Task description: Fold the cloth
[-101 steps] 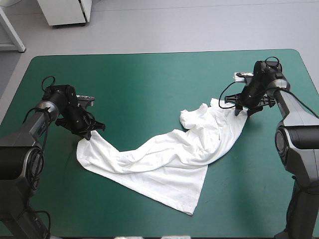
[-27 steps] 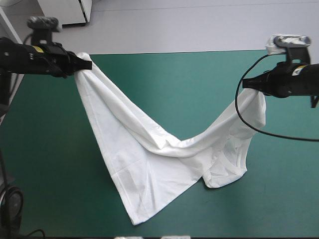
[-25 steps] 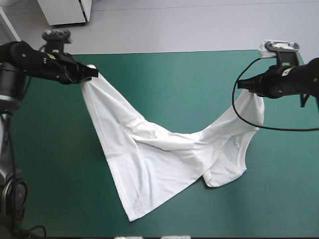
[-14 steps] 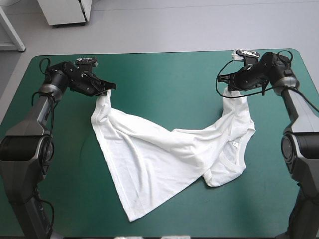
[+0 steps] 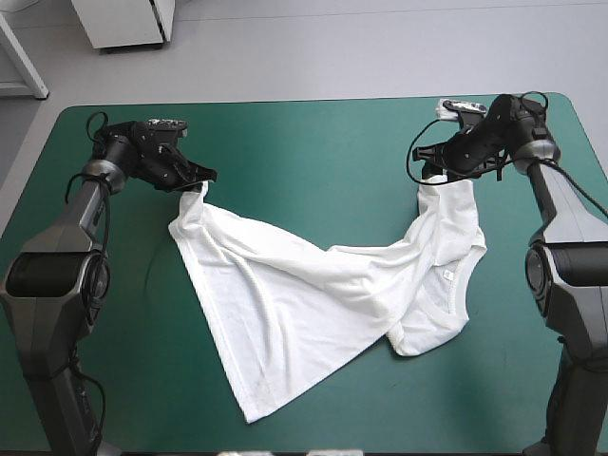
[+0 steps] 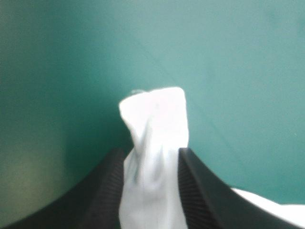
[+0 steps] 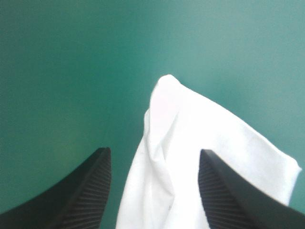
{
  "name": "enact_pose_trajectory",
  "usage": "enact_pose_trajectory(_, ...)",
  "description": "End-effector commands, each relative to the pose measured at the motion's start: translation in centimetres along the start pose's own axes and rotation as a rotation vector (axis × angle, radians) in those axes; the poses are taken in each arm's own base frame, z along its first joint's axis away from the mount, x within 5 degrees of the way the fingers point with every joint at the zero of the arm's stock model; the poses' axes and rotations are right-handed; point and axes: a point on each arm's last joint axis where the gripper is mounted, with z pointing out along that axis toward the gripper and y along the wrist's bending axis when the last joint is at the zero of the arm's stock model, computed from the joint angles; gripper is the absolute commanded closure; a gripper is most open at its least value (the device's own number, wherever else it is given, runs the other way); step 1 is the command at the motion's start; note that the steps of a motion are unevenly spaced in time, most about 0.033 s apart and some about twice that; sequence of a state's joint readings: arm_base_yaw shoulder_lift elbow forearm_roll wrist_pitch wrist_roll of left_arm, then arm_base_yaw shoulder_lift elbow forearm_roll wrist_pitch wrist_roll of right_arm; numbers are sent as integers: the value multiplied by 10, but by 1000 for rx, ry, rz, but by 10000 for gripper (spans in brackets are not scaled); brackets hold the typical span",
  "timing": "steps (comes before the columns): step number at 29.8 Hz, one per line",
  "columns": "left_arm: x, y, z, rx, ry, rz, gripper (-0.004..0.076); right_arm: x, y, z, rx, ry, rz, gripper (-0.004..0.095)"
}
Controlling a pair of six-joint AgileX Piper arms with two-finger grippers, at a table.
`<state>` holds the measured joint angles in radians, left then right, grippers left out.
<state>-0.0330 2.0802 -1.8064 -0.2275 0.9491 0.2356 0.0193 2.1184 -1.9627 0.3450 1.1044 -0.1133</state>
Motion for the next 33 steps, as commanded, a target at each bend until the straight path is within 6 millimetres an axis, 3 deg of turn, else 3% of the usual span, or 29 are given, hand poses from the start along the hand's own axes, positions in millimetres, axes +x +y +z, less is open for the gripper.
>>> enact_pose_trajectory(1,-24,-12,-74,-9,-168,27,267,-16,17,-56,-10,-134,-28,327)
enact_pose_trajectory(6,-29,-11,-112,-91,-183,36,269,-20,24,-87,28,-135,-31,399)
enact_pose_trajectory(12,-21,-13,-145,-143,-184,57,270,-14,34,-131,68,-222,-50,399)
enact_pose_trajectory(17,-10,-20,-168,-133,-156,45,269,8,43,-165,76,-244,-50,424)
enact_pose_trajectory(24,5,-31,-168,-91,-72,38,292,73,43,-174,82,-127,-19,446)
enact_pose_trajectory(29,14,-45,-144,-139,-22,102,298,117,45,-185,81,-90,-8,453)
enact_pose_trajectory(33,8,-44,-121,-122,-31,86,297,136,48,-198,80,-107,-12,454)
